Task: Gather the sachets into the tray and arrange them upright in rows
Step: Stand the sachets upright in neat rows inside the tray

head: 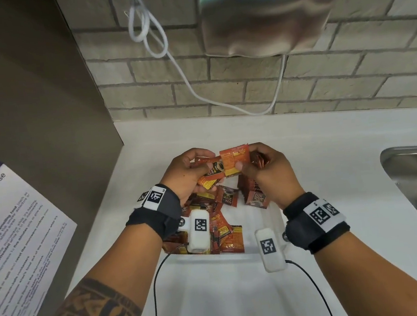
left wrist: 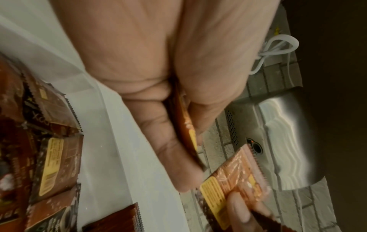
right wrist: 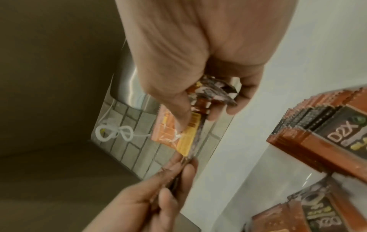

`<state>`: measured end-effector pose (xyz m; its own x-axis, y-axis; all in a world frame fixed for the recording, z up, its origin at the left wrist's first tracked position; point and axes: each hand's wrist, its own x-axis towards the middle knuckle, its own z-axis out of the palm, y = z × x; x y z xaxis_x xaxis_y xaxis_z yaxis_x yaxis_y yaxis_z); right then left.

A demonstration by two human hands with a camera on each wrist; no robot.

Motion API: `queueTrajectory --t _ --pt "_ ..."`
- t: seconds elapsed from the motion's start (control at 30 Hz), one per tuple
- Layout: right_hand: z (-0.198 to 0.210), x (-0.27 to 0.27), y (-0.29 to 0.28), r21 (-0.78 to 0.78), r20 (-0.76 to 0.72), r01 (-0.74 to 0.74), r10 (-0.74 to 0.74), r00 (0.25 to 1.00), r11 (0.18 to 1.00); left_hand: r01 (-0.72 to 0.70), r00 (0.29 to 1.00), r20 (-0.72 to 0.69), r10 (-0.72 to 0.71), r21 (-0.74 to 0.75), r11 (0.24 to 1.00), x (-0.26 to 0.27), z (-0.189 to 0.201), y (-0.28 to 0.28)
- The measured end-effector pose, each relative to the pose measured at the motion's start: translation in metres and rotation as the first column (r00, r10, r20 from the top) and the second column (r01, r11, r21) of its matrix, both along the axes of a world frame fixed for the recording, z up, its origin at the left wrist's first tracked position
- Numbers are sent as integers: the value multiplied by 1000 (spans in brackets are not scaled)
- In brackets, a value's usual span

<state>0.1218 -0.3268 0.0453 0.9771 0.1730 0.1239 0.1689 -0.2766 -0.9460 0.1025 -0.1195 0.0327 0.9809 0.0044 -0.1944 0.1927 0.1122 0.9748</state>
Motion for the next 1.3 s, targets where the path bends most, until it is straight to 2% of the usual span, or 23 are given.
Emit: queueTrajectory --t 0.13,0.3,0.4,0.5,0.63,0.73,0.8,0.87,0.97,1.1,1.2,1.3 --pt "-2 -7 3 -67 252 24 -6 968 997 34 998 -44 -35 -5 999 -1 1 0" --pt "-10 -6 4 -99 340 -14 47 939 995 39 996 -78 -47 -108 993 -1 1 -2" --pt "-16 -5 4 -95 324 7 24 946 995 51 996 -64 -57 -90 995 0 1 -3" --pt "-17 -6 6 -57 263 -2 17 965 998 35 999 -32 -35 20 999 0 -2 -1" --pt "-5 -1 2 99 -8 66 -65 998 993 -1 1000 -12 3 95 995 1 -3 0" --pt "2 -3 0 190 -269 25 27 963 981 -71 997 28 68 113 991 2 -3 0" --pt "2 -7 2 212 -352 -27 102 931 977 -96 995 45 91 129 987 3 -2 -1" --pt "3 -10 5 246 -362 -27 118 925 969 -81 996 52 74 139 987 4 -1 -3" --pt "6 -7 5 300 -361 51 64 931 953 -49 998 47 41 183 982 3 -1 -1" --pt "7 3 4 328 -311 110 -2 950 938 108 992 26 -125 356 928 0 0 -1" --pt "11 2 7 282 -202 69 -12 979 957 243 966 -25 -258 431 869 -2 3 -6" --pt "16 3 3 202 -102 24 -3 995 979 263 959 -35 -281 472 841 -2 8 -5"
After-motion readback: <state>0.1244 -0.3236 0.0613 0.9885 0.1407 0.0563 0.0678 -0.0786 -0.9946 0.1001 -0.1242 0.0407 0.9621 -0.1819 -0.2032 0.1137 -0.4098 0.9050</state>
